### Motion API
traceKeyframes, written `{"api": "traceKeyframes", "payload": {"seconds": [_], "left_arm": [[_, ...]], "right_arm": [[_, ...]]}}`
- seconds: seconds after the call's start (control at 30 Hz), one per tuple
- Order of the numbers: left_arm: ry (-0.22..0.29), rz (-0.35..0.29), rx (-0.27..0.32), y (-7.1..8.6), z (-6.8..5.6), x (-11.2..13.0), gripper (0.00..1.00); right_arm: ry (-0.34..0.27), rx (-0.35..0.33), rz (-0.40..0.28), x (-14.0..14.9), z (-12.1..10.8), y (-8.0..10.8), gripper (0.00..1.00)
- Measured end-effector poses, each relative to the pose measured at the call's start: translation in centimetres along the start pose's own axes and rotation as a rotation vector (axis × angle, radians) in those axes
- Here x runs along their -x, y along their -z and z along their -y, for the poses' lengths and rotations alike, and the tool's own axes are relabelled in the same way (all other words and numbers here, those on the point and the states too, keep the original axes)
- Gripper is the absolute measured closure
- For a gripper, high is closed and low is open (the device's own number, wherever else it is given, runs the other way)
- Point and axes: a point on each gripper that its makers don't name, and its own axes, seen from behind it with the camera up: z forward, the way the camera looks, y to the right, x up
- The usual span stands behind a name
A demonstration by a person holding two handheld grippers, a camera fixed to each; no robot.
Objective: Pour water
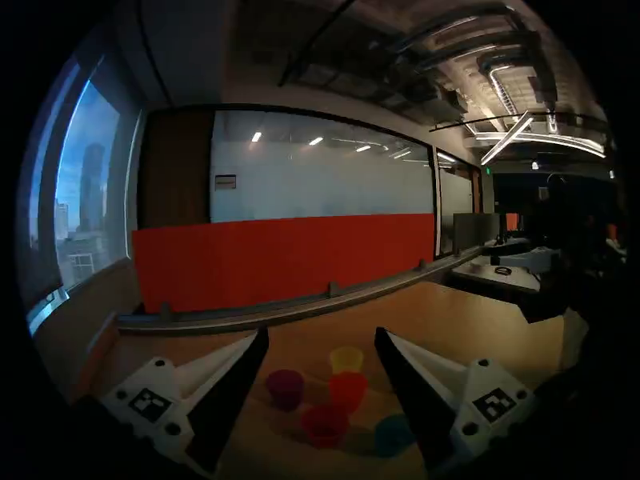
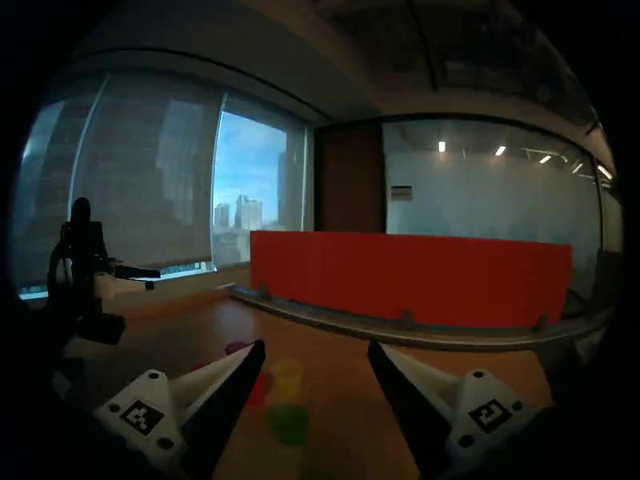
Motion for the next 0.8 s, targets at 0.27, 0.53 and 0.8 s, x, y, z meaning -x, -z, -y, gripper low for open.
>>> {"api": "traceKeyframes", "payload": {"seconds": [0.27, 0.53, 0.8], "left_arm": [[-0.06, 0.045, 0.062, -0.1, -1.2, 1.4, 0.01], [-0.083, 0.088, 0.142, -0.4, -3.1, 2.4, 0.01], [-0.121, 0.135, 0.19, -0.9, -4.2, 4.0, 0.02]], "right_arm": [[-0.001, -0.065, 0.062, 1.1, 1.2, -0.5, 0.0], [0.014, -0.117, 0.121, 1.9, 1.9, -1.3, 0.01], [0.041, -0.144, 0.177, 3.2, 2.1, -1.8, 0.01]]}}
